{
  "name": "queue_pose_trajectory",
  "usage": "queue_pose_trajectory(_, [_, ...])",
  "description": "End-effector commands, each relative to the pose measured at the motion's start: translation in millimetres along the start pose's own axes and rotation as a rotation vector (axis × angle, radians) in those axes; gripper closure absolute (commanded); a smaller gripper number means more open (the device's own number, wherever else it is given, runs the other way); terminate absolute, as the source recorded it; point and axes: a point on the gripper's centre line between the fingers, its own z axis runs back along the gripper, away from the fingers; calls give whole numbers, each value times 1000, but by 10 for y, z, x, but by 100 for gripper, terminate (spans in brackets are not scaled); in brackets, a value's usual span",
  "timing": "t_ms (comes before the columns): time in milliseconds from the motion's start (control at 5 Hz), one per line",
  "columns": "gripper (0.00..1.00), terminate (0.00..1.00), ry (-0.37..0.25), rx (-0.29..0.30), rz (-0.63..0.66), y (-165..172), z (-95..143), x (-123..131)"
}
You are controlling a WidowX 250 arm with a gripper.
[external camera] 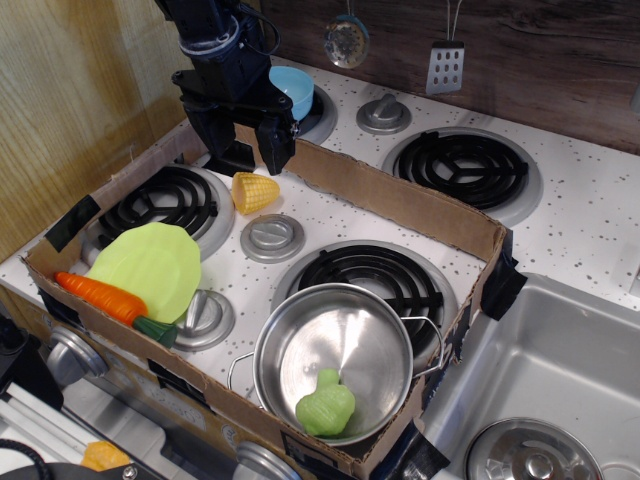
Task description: Take broccoli out of pan
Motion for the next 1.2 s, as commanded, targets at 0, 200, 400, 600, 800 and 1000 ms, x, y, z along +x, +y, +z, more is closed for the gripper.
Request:
queue_pose_trajectory(0, [0, 0, 0, 0, 0, 0, 0, 0])
queue_pose_trajectory(200, [0, 0, -32, 30, 19, 26, 131, 47])
queue_pose_trajectory(400, [0, 0, -30, 79, 62, -2, 335, 92])
queue_pose_trajectory(600, [0, 0, -25, 115, 159, -137, 624, 33])
queue_pose_trajectory(800, [0, 0, 29, 123, 378, -304, 748, -107])
queue_pose_trajectory(1000, [0, 0, 50, 116, 496, -552, 765, -295])
